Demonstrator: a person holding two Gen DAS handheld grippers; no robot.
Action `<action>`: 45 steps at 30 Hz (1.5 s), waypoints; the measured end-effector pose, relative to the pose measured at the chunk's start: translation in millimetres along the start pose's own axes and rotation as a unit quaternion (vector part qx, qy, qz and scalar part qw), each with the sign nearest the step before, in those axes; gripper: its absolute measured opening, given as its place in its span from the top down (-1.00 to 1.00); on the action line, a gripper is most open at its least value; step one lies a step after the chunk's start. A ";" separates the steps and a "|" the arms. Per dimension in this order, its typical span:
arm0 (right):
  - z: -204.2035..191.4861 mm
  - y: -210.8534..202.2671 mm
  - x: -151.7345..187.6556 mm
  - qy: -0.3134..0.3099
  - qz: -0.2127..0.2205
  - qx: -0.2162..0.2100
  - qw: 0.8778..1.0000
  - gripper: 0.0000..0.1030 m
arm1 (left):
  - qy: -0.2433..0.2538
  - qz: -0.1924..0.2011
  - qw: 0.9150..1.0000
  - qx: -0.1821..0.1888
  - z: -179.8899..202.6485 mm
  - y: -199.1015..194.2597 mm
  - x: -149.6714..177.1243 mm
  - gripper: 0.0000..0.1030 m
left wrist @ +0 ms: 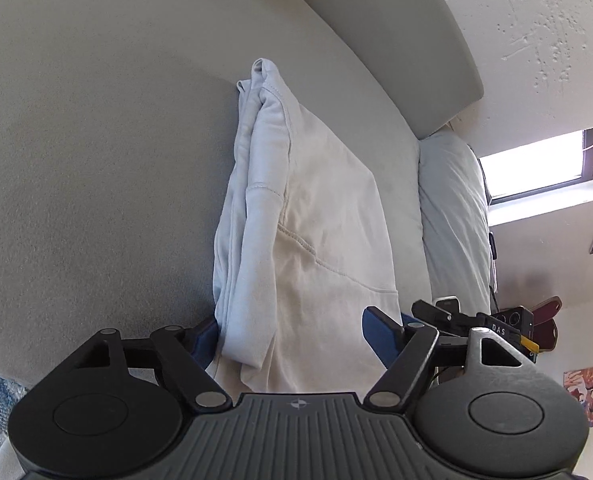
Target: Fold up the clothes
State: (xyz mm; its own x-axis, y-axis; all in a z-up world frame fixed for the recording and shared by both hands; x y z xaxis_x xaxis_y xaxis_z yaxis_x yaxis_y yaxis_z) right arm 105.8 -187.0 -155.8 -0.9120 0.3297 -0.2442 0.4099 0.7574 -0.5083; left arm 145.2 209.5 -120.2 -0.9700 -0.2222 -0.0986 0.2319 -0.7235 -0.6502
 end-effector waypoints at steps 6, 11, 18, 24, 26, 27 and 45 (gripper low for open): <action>-6.6 51.0 -34.2 -0.005 0.018 0.002 1.000 0.15 | -0.057 0.001 0.998 -0.029 2.6 6.6 -4.3 -0.48; -18.4 74.0 -44.5 -0.017 0.043 0.027 0.999 0.17 | -0.111 0.036 0.990 -0.084 10.2 3.5 1.4 -0.24; -23.4 72.7 -38.7 -0.037 0.063 0.090 0.993 0.83 | -0.013 0.089 0.978 -0.190 51.3 3.3 25.2 0.73; -53.8 46.1 -25.2 -0.110 0.104 0.146 0.978 0.85 | 0.067 0.114 0.967 -0.220 88.2 -7.9 47.7 0.83; -66.1 27.8 -19.4 -0.132 0.112 0.156 0.972 0.86 | 0.082 0.106 0.969 -0.208 100.6 -12.3 57.7 0.84; -72.2 18.6 -16.4 -0.143 0.117 0.161 0.969 0.87 | 0.089 0.099 0.971 -0.200 106.0 -13.9 63.3 0.84; -23.7 -213.5 53.0 -0.080 0.212 0.221 0.949 0.87 | 0.263 -0.009 0.962 -0.079 231.3 86.7 155.5 0.87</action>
State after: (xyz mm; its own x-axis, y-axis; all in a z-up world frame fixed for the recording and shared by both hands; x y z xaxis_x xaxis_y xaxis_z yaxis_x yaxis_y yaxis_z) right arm -30.4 -317.9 -40.6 -0.6642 0.4351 -0.6078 0.7382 0.2539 -0.6250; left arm 31.4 -38.9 -17.6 -0.8864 0.1800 -0.4265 0.2415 -0.6061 -0.7578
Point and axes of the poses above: each gripper's, at about its wrist camera, not at the fingertips, and y roughly the way its jaws point, z to its right, x to its underside, the point moved 2 cm from there along y, roughly the way its jaws point, and after that the axes turned 8 degrees about -y, right-handed, at the moved point
